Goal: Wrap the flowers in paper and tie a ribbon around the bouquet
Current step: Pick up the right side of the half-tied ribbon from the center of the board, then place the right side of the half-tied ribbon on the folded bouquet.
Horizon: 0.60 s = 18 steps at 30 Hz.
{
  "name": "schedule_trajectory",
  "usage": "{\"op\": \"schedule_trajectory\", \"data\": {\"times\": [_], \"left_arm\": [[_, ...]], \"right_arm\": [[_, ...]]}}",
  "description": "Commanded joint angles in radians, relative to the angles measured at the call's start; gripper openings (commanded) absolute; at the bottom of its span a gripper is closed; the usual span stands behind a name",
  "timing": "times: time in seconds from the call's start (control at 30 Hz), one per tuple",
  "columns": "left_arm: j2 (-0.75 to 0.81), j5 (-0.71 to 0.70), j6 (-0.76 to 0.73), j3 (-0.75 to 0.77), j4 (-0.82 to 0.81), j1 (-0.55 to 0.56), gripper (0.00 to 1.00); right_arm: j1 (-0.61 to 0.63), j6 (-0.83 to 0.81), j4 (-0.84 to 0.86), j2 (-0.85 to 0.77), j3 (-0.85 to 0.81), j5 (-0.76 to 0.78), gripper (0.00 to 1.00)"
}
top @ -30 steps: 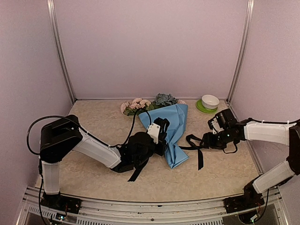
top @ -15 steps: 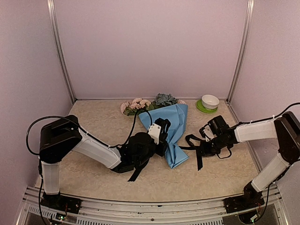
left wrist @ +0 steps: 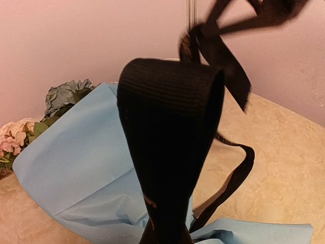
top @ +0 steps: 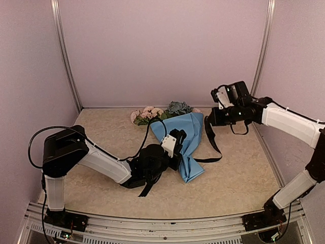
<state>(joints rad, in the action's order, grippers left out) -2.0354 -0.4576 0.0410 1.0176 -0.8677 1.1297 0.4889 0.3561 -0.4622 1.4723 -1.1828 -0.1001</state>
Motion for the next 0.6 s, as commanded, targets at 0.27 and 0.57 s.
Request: {"op": "schedule_trajectory", "data": {"times": [0.27, 0.57], "left_arm": [[0.009, -0.026, -0.111, -0.028, -0.093, 0.065, 0.00], [0.000, -0.049, -0.103, -0.042, -0.116, 0.082, 0.00]], "right_arm": [[0.444, -0.082, -0.017, 0.416, -0.864, -0.024, 0.00], [0.561, -0.051, -0.066, 0.651, -1.111, -0.121, 0.00]]}}
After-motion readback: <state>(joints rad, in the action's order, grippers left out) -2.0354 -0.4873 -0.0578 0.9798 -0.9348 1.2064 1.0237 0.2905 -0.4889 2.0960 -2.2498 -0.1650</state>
